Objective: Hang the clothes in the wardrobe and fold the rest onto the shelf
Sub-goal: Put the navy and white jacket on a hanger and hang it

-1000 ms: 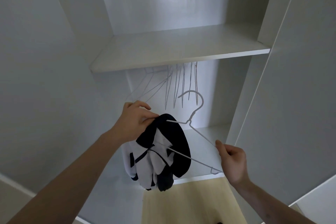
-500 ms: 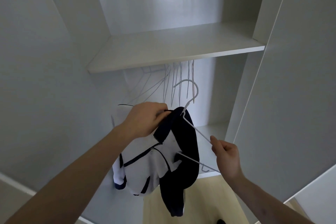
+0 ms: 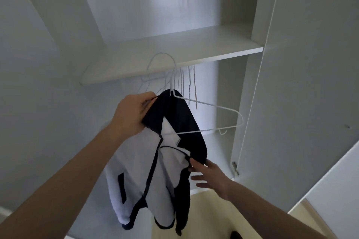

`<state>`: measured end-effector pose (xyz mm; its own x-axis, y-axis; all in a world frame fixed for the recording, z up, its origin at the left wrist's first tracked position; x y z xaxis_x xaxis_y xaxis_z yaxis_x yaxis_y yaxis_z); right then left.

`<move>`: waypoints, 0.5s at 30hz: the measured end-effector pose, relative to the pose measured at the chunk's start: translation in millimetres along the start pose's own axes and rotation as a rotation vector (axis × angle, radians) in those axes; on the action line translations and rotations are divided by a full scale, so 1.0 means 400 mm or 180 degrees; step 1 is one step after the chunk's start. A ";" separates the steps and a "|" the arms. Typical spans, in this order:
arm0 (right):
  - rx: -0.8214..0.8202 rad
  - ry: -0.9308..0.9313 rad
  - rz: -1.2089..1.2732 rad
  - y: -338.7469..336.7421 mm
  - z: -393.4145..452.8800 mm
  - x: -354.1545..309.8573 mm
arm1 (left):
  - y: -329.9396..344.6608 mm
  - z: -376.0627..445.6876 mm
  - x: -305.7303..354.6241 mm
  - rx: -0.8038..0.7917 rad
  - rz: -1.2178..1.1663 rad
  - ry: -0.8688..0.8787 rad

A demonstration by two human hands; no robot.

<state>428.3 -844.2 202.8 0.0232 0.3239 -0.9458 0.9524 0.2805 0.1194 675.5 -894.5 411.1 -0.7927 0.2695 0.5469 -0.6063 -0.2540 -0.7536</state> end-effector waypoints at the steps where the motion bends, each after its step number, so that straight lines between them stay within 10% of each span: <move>1: 0.0102 -0.0046 -0.0029 0.001 0.017 -0.007 | -0.002 0.000 0.006 0.0005 -0.0067 0.0004; 15: 0.1789 -0.0948 0.0656 -0.171 0.009 -0.209 | -0.082 -0.034 -0.087 0.0071 0.0639 -0.0173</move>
<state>362.3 -893.6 272.6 0.2279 0.0345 -0.9731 0.9311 -0.3001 0.2074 724.0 -882.7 411.8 -0.8996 0.1610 0.4059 -0.4366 -0.3182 -0.8415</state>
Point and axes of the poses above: each hand's wrist, its own z-axis towards the middle knuckle, its own y-axis out of the palm, x = y × z, the point moved 1 cm from there along z, towards the middle knuckle, and after that the axes turned 12 degrees about -y, right-handed, at the moved point
